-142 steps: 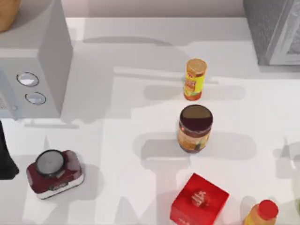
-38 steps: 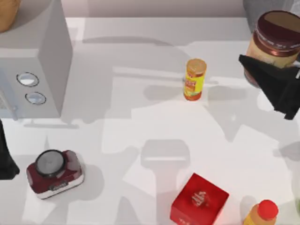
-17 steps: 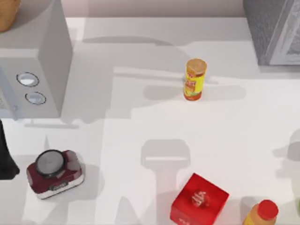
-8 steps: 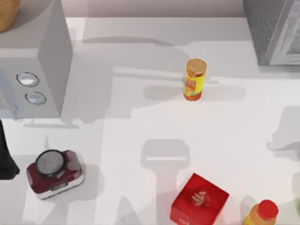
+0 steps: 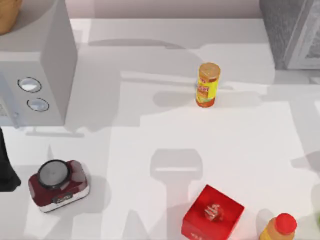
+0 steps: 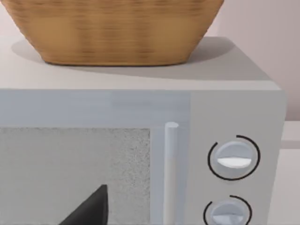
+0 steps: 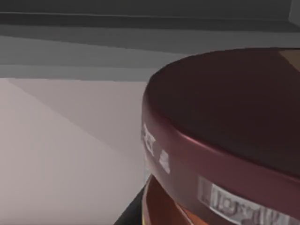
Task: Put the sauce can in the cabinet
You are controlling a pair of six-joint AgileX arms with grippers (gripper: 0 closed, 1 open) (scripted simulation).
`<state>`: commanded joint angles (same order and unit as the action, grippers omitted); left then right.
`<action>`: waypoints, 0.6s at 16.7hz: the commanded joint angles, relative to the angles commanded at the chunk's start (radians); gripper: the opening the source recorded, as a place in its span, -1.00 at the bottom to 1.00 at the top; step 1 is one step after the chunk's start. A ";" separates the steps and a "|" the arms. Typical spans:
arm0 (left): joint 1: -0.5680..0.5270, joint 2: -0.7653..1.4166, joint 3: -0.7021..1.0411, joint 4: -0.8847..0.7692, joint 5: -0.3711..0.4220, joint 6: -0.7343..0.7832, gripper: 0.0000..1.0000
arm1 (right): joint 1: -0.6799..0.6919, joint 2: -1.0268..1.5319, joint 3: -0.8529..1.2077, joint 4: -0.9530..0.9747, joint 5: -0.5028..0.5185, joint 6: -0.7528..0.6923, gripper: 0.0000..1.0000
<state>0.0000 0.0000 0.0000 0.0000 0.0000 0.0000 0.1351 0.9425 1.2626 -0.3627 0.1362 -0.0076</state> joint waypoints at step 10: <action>0.000 0.000 0.000 0.000 0.000 0.000 1.00 | 0.057 0.406 0.598 -0.152 0.062 0.025 -1.00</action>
<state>0.0000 0.0000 0.0000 0.0000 0.0000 0.0000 0.1918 1.3485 1.8602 -0.5152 0.1987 0.0175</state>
